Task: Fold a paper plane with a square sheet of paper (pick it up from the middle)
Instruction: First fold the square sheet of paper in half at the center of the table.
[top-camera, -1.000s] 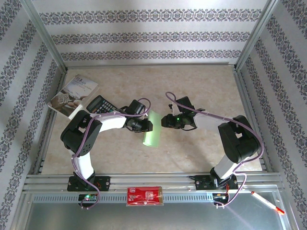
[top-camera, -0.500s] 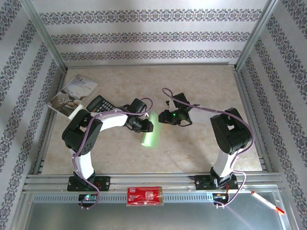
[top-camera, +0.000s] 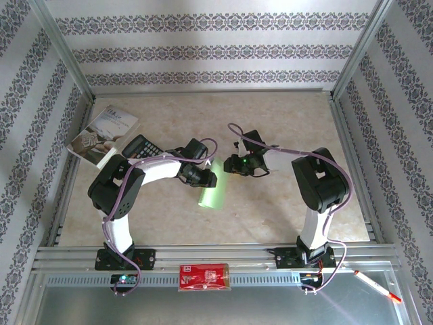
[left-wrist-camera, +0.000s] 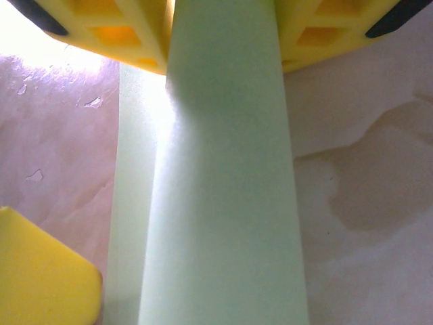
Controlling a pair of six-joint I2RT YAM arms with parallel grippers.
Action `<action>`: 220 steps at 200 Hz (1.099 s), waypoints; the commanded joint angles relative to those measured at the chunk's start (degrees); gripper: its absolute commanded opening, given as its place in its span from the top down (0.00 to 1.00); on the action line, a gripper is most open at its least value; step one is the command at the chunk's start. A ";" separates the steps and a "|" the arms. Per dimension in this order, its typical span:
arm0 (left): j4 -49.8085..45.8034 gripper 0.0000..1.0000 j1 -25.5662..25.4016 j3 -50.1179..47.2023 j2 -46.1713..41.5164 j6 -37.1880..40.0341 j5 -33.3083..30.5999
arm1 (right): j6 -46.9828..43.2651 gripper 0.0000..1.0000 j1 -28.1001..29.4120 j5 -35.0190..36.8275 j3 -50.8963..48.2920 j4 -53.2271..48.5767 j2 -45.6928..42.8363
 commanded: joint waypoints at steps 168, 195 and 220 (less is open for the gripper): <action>-13.55 0.69 0.21 1.29 3.23 2.91 -2.43 | 2.70 0.69 -0.34 -3.47 6.80 3.79 6.64; -14.07 0.70 0.25 1.55 3.21 3.20 -2.20 | 2.67 0.69 -0.33 -3.90 7.11 3.58 6.98; -14.79 0.71 0.25 1.90 3.26 3.82 -2.49 | 2.48 0.69 -0.25 -4.05 7.37 3.41 7.34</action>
